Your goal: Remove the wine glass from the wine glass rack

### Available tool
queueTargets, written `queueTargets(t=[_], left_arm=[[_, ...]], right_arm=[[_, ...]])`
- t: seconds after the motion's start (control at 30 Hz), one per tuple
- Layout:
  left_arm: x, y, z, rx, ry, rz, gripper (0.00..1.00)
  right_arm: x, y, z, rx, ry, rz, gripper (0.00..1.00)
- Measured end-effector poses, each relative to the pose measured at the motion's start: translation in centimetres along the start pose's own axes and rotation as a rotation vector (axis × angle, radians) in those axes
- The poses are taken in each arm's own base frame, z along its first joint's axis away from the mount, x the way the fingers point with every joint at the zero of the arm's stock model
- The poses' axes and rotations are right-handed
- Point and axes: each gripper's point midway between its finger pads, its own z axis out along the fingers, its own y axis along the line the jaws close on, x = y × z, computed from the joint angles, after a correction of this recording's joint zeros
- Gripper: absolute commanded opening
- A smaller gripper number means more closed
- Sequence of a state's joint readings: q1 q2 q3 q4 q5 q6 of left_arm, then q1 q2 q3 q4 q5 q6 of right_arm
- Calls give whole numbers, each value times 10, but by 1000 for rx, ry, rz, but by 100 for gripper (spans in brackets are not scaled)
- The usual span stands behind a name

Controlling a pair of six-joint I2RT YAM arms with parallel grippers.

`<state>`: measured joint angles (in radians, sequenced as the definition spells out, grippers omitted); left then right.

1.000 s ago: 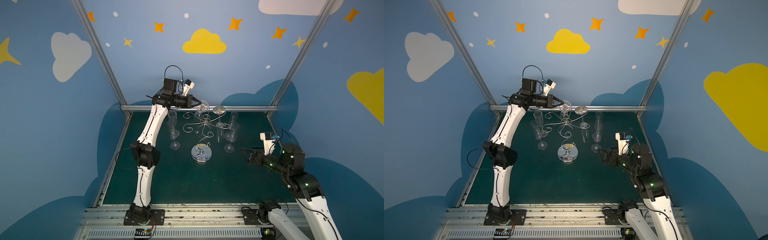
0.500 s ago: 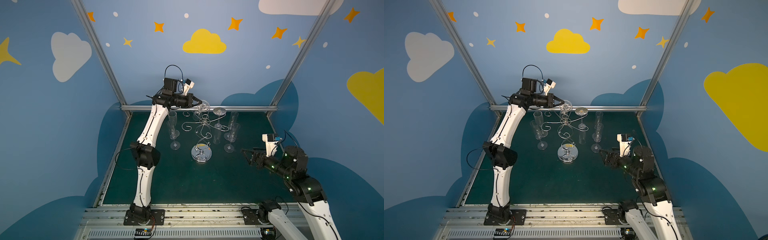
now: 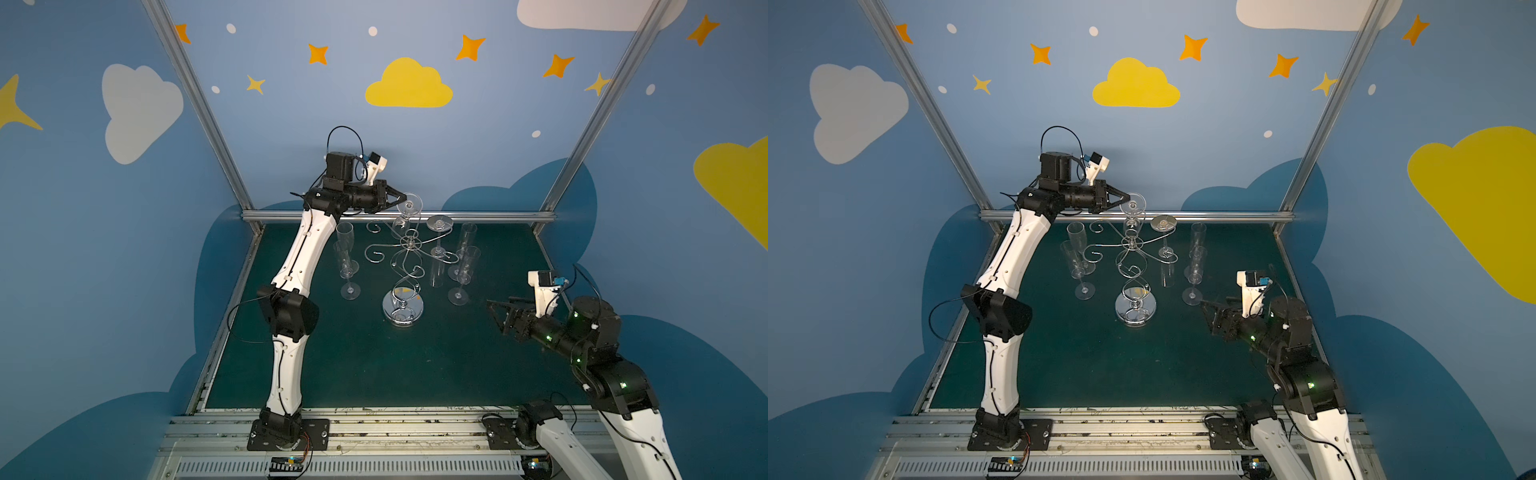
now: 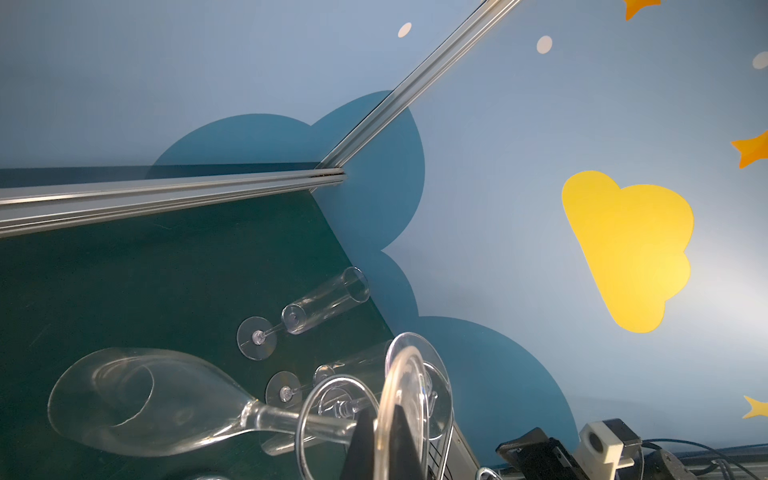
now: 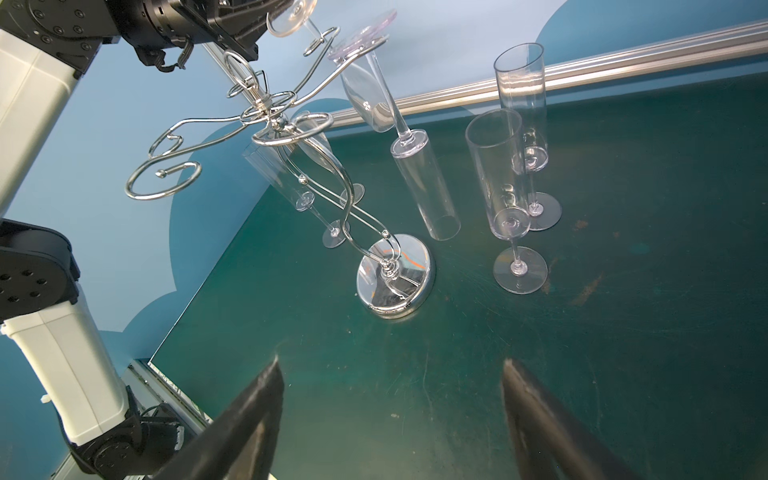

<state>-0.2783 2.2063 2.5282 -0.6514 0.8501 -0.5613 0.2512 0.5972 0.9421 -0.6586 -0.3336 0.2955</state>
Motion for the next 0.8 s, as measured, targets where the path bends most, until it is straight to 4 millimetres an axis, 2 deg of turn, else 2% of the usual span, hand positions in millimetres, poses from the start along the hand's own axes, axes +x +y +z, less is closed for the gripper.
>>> queueTargets(t=[0.43,0.6,0.8], left_arm=[[3,-14,6,57,13,-36,3],[7,-21,1,61,18,-37,3],[10,-40,-10,80,21,-26,3]], right_arm=[[4,-1,-2,1,2,1,81],[5,0,-4,1,0,0,81],[4,0,-5,1,-5,-1,81]])
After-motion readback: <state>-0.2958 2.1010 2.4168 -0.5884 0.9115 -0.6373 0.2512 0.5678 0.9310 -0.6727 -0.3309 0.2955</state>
